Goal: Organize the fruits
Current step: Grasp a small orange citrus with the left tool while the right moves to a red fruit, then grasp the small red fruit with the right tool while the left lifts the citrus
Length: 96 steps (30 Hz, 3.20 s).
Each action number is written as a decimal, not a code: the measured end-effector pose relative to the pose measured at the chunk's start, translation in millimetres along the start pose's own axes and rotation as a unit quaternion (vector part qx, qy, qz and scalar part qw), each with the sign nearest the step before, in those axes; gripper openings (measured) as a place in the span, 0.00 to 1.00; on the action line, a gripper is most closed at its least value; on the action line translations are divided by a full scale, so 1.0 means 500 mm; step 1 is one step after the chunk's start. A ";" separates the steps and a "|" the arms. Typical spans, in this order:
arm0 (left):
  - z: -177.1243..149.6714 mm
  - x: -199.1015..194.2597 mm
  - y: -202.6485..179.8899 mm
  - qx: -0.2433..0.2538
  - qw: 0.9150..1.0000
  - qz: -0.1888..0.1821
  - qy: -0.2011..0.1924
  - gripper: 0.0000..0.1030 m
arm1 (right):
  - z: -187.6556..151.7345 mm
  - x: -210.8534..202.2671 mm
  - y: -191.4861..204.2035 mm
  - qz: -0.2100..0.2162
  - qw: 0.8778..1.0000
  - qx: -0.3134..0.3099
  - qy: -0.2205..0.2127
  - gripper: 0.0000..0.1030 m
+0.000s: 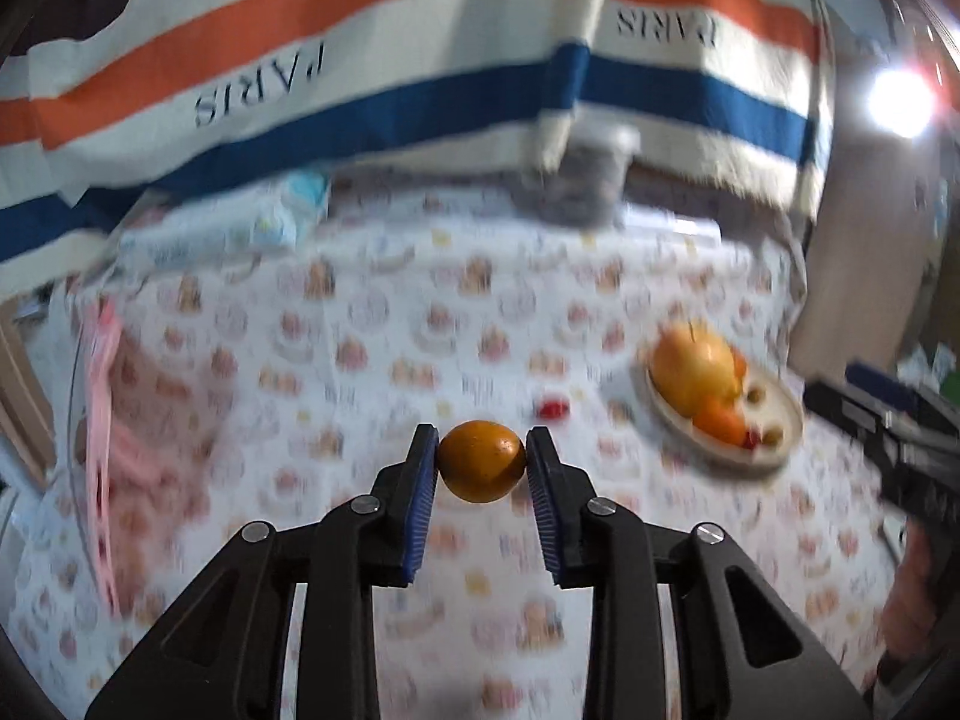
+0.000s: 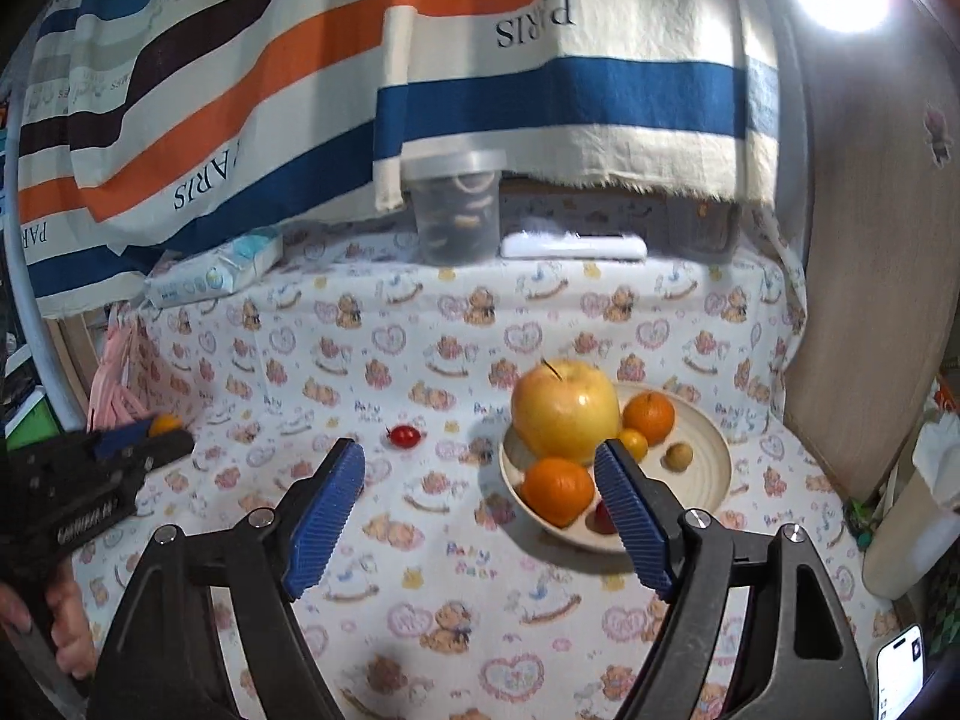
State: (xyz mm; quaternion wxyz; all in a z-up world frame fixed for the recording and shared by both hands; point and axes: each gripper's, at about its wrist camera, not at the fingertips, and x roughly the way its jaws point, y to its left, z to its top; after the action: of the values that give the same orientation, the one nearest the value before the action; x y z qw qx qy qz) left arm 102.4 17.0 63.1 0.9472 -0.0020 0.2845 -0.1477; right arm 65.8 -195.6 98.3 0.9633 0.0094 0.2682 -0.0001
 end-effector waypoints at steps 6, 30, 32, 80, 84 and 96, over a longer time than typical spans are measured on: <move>0.060 0.055 0.031 -0.029 0.999 -0.005 -0.022 0.28 | 0.070 0.054 0.033 0.013 1.000 0.006 0.022 0.78; 0.011 0.158 0.103 -0.065 0.997 0.016 0.027 0.28 | -0.027 0.344 0.101 0.153 0.971 0.016 0.184 0.66; 0.010 0.160 0.104 -0.065 0.997 0.017 0.030 0.28 | -0.033 0.349 0.103 0.152 0.970 0.016 0.189 0.65; 0.018 0.131 0.100 -0.058 0.998 0.014 0.009 0.29 | -0.017 0.309 0.106 0.157 0.976 0.010 0.153 0.26; 0.020 0.122 0.092 -0.050 0.999 0.014 0.004 0.29 | 0.003 0.278 0.096 0.154 0.978 0.016 0.140 0.26; 0.077 0.027 -0.028 0.023 0.999 -0.009 -0.040 0.29 | 0.069 0.122 0.015 0.098 0.994 -0.002 0.045 0.26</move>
State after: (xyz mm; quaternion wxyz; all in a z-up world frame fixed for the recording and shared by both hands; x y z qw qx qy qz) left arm 130.2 -3.2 89.1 0.9562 0.0111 0.2433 -0.1622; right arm 135.8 -188.6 96.2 0.9457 0.0333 0.3089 0.0956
